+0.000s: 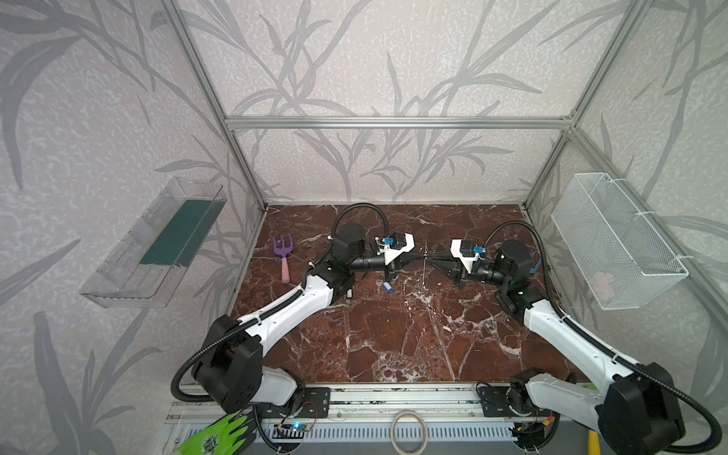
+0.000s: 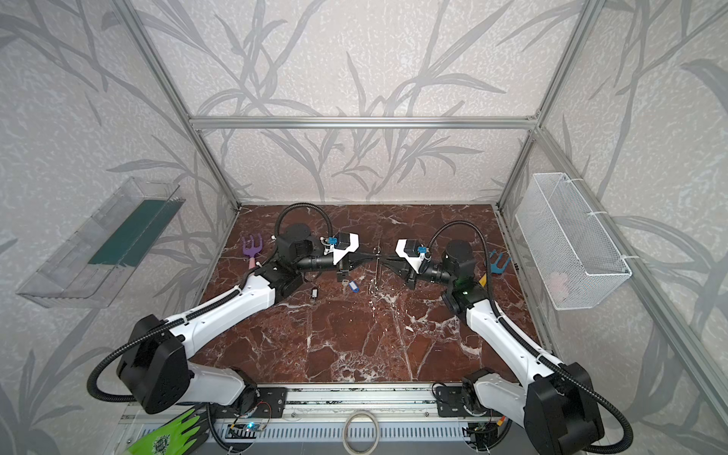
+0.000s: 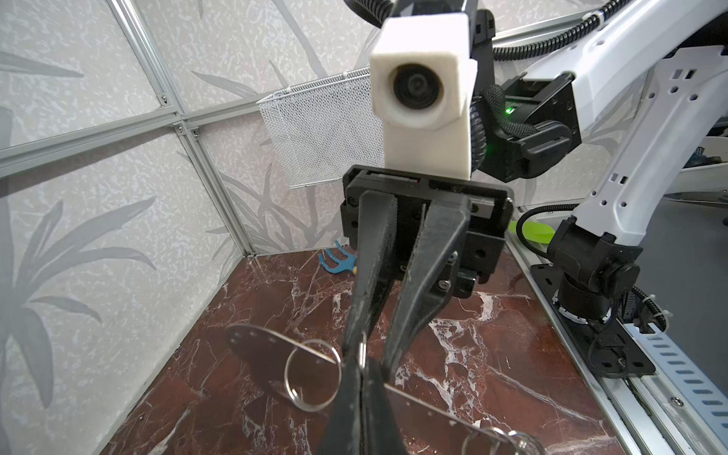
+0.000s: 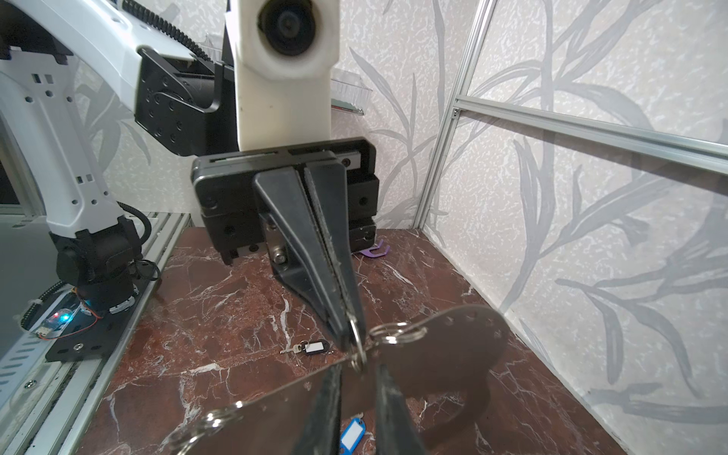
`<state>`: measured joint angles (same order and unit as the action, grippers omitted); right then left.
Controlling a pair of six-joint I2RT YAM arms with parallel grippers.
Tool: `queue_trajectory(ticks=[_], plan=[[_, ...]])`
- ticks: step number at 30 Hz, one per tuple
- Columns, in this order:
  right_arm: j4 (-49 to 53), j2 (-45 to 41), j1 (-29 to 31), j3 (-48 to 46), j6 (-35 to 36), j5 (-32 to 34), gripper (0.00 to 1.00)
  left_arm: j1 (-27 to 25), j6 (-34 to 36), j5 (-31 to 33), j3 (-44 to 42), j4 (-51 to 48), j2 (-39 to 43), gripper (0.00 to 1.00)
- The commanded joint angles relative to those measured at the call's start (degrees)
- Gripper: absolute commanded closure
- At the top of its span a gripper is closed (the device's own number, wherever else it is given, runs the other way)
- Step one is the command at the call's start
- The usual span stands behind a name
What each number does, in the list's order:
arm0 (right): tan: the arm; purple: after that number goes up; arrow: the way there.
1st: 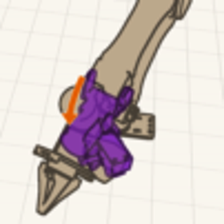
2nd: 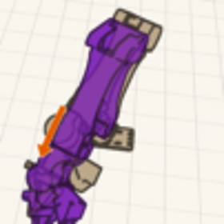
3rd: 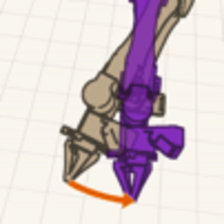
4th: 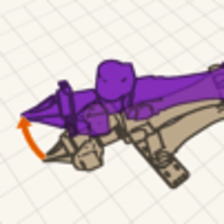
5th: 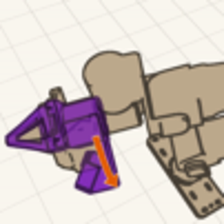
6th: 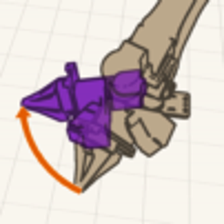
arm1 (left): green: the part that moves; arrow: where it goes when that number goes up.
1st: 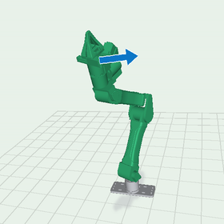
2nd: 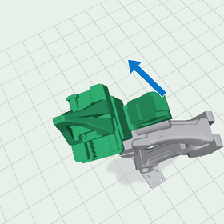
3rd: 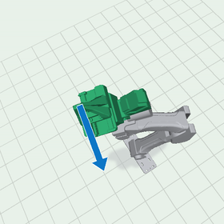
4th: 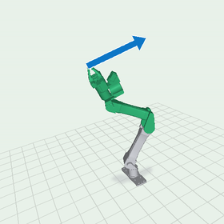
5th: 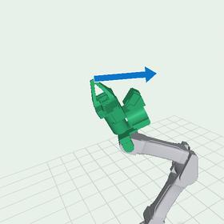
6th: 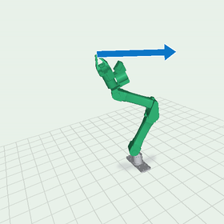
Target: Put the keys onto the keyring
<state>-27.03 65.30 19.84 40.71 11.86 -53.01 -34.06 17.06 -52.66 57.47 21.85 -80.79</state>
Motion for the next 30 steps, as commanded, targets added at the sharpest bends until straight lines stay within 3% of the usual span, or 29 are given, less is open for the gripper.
queue_trajectory(ticks=[1,9,15,20,25,30], plan=[[-3.17,0.83,0.03,0.87,-1.52,-1.69,0.87,-0.06,1.11,-1.89,0.74,1.01,1.08,1.00],[-4.28,1.63,0.03,1.26,-1.84,-2.37,0.99,-0.11,4.28,-2.07,1.53,-2.68,1.08,1.00],[-4.33,1.70,-0.06,0.92,-0.90,-1.03,1.00,-0.11,8.97,0.82,2.43,-8.00,1.34,1.00],[2.34,1.20,0.05,1.80,3.95,1.07,1.00,-1.05,15.78,8.00,4.25,-15.36,2.65,0.67],[9.52,-0.90,0.75,2.00,12.12,6.66,1.00,-2.74,25.55,14.10,7.59,-25.85,3.58,0.66],[13.09,-2.99,3.29,1.19,20.81,12.79,1.00,-4.04,30.60,16.93,9.36,-30.95,3.54,0.69]])
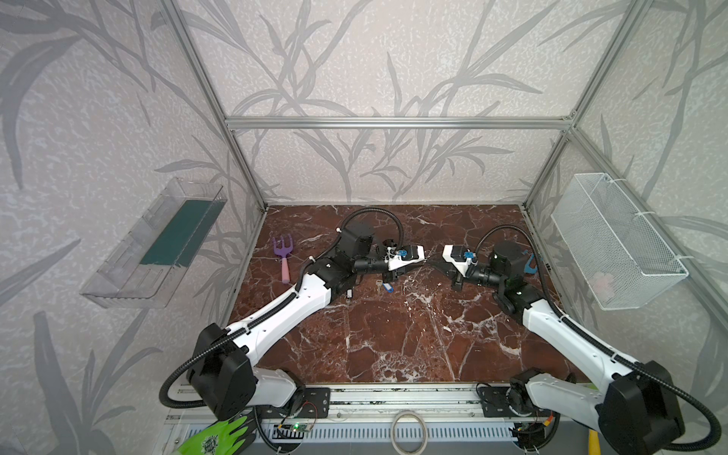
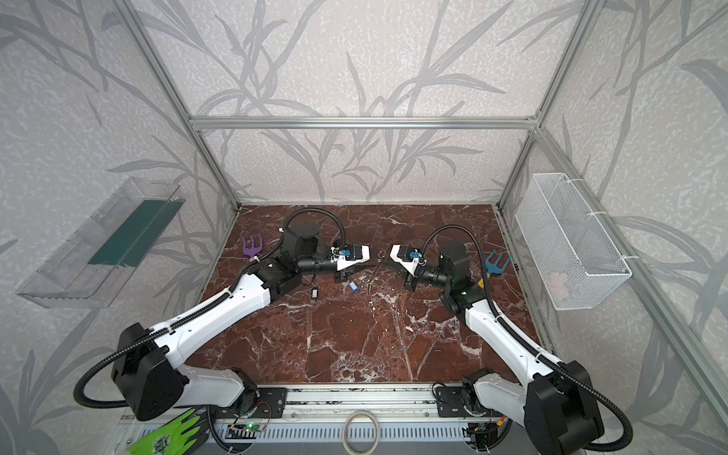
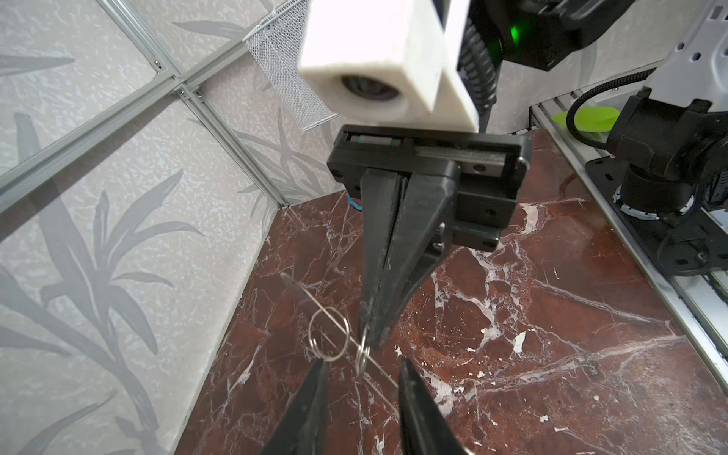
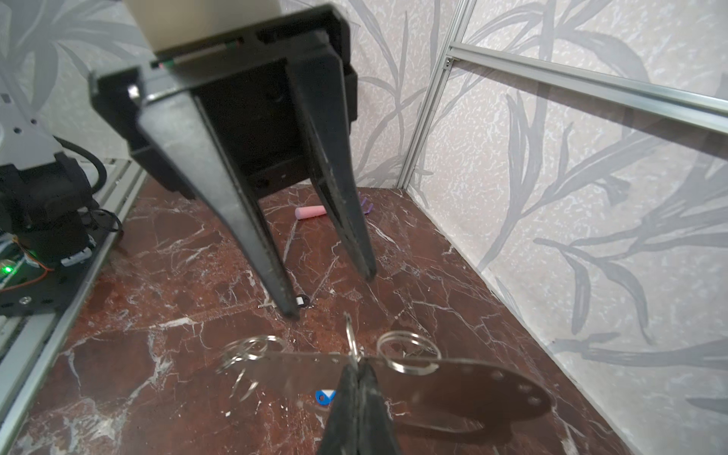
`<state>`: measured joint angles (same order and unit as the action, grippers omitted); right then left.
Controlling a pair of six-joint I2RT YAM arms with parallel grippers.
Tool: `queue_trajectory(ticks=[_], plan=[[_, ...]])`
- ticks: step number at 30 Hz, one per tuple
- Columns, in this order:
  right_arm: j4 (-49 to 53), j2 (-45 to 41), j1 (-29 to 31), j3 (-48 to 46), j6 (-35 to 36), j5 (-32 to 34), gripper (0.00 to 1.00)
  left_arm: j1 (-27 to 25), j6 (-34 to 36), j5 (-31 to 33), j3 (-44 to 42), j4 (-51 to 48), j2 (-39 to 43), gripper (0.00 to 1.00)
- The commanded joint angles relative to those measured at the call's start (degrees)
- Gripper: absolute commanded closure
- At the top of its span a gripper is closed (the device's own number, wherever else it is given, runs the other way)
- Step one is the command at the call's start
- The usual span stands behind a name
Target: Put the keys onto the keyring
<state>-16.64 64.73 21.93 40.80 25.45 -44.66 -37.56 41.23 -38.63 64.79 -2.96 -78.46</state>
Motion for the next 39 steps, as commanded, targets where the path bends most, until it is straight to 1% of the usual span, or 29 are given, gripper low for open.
queue_trajectory(ticks=[1,5,9,13,28,39], plan=[[2.80,-2.79,1.72,0.74,8.56,5.36,1.00,-0.72,7.45,3.03,2.39,-7.17,1.09,0.69],[3.20,-4.12,3.45,-0.20,12.82,8.63,1.00,-1.18,10.07,3.90,3.62,-10.69,0.65,0.71],[2.74,-5.18,3.88,-1.10,14.50,9.07,1.00,-1.40,11.47,4.87,4.20,-12.79,0.41,0.71],[2.94,-5.76,4.25,-1.62,15.82,8.98,1.00,-1.47,11.64,5.48,4.24,-12.86,0.63,0.71],[2.05,-6.11,5.82,-1.91,17.06,8.98,1.00,-2.55,11.08,4.92,4.64,-12.50,-0.20,0.73],[2.31,-5.67,6.10,-1.53,17.26,8.72,1.00,-3.00,10.89,4.97,5.95,-12.55,-1.64,0.81]])
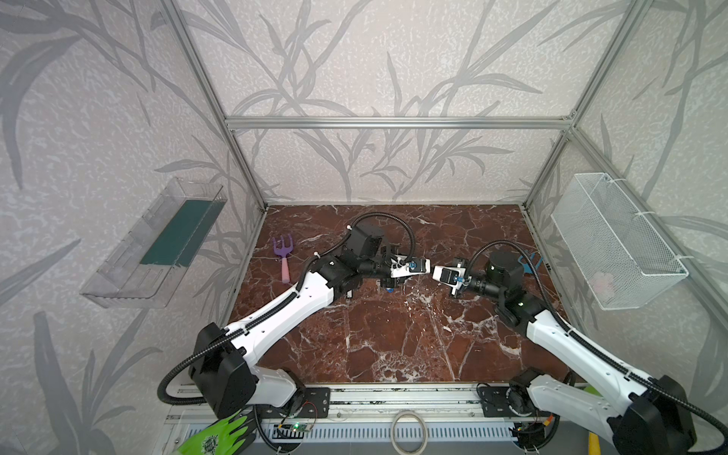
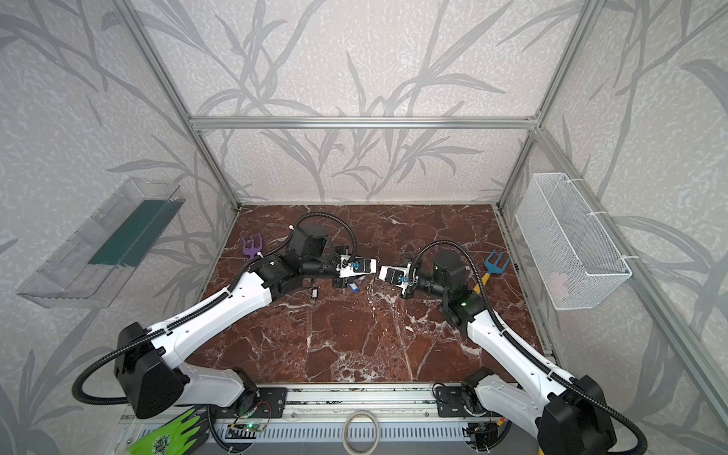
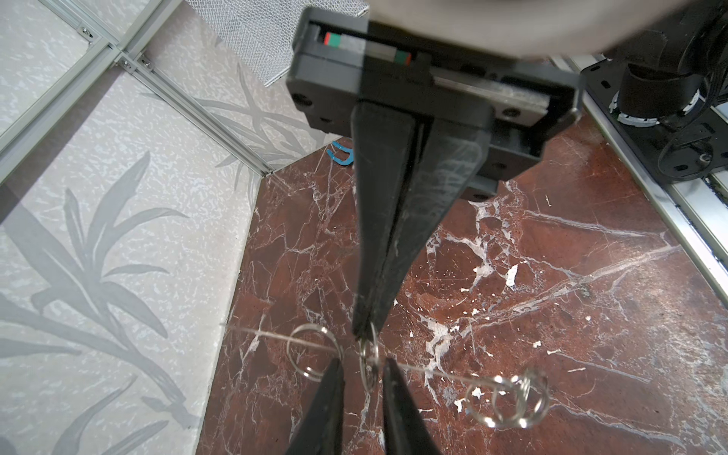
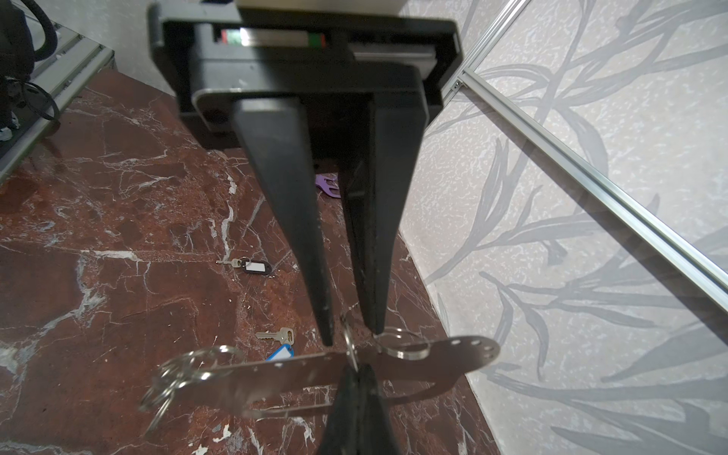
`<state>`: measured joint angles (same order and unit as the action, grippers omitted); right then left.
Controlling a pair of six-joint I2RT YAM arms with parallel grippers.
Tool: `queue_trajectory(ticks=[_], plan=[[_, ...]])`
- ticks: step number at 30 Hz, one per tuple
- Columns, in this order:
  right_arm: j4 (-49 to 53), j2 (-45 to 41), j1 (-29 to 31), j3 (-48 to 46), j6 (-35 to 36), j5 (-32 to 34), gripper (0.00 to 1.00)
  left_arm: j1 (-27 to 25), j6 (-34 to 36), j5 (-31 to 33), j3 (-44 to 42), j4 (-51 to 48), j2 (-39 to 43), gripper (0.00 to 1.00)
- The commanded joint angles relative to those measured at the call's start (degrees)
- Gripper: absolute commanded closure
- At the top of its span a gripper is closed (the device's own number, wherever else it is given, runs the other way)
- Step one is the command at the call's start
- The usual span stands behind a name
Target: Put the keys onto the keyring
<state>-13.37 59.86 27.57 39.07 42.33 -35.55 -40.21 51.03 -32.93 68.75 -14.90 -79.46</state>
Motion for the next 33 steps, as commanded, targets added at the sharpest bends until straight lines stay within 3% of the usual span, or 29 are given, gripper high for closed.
queue_trajectory(ticks=[1,8,12,14,16,19,26,33], plan=[[-1.03,-0.71,0.46,0.20,0.39,-0.48,1.00,-0.31,1.07,-0.75,2.09,-0.57,-0.76,0.82],[-0.99,-0.44,0.51,0.56,0.48,-0.57,1.00,-0.56,1.09,-1.04,2.63,-0.66,-1.55,0.89],[-1.34,-0.09,0.55,0.67,0.23,-0.34,1.00,-0.62,1.14,-1.52,3.13,-0.73,-2.08,1.00],[-2.67,-0.09,0.55,0.14,-0.61,0.98,0.97,-0.63,1.23,-1.36,2.98,-0.13,-2.06,1.00],[-4.63,-0.26,0.30,-1.10,-1.82,2.96,0.85,-0.62,1.51,-0.90,2.01,1.54,-1.58,1.00],[-8.00,-0.78,-0.96,-3.11,-4.52,3.39,0.76,-0.59,1.93,-0.31,-0.58,6.08,-0.56,1.00],[-14.96,-1.70,-3.62,-6.79,-11.20,2.66,0.72,-0.58,3.70,-0.09,-4.01,12.06,0.71,1.00],[-15.90,-2.55,-3.84,-8.08,-12.36,2.06,0.71,-0.65,6.00,0.84,-7.41,18.25,2.10,1.00]])
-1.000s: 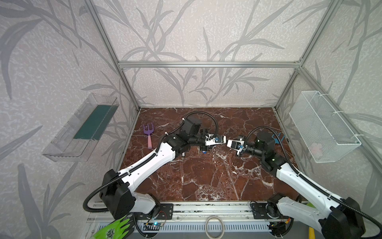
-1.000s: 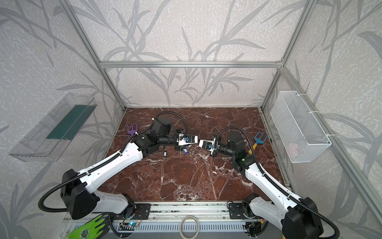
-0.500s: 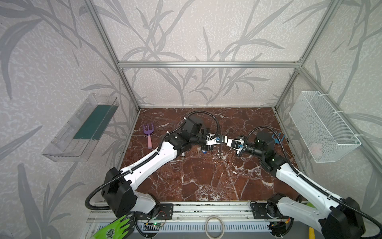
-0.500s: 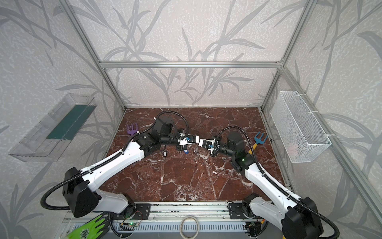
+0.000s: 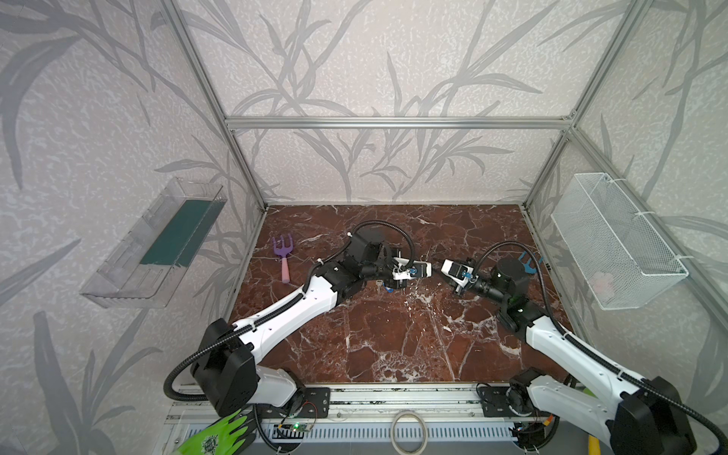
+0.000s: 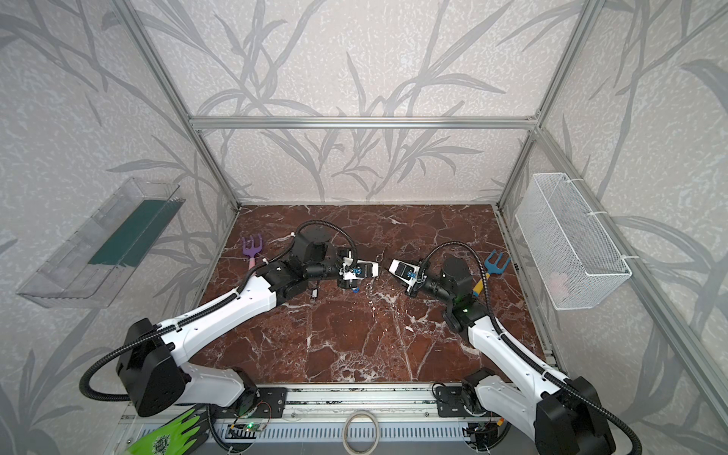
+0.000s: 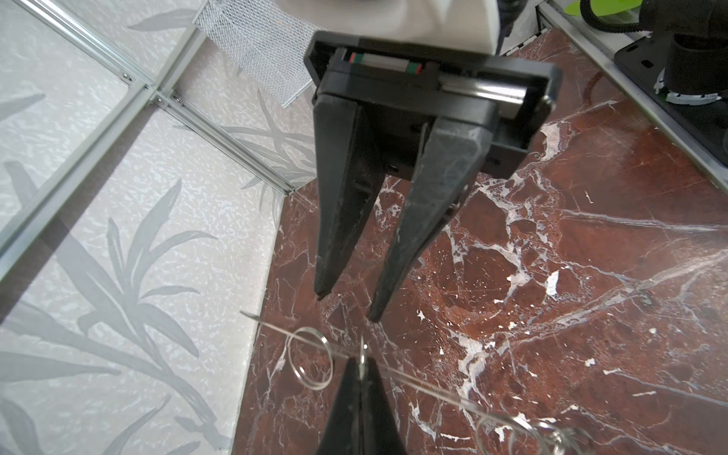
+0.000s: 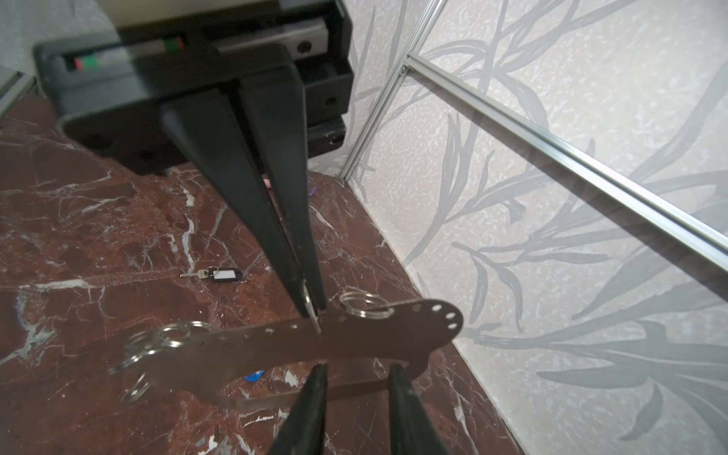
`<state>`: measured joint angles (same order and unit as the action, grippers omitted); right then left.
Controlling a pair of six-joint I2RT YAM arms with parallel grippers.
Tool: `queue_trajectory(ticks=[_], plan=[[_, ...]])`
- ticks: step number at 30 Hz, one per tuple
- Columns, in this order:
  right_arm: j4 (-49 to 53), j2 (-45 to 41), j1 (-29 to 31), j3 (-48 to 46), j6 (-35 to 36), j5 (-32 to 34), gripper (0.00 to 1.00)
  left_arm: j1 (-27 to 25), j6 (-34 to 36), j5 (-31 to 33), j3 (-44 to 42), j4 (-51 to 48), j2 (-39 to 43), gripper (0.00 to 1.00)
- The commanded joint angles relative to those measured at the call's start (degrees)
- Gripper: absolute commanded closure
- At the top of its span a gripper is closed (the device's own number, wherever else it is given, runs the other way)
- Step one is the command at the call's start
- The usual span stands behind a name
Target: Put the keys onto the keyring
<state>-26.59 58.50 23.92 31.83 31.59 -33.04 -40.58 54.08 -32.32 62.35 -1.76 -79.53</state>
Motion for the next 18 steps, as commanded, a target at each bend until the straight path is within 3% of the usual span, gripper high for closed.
queue_trajectory(ticks=[1,12,18], plan=[[-2.69,-1.26,-0.21,-1.02,-1.76,-0.53,0.72,-0.28,3.76,0.32,-1.60,6.03,2.50,1.00],[-5.59,-1.29,-0.21,-2.96,-4.50,-0.48,0.75,-0.50,8.15,3.19,-5.63,14.36,4.40,1.00],[-7.42,-1.11,-0.20,-3.41,-5.04,-1.20,0.76,-0.98,12.76,3.84,-6.01,14.12,5.11,1.00]])
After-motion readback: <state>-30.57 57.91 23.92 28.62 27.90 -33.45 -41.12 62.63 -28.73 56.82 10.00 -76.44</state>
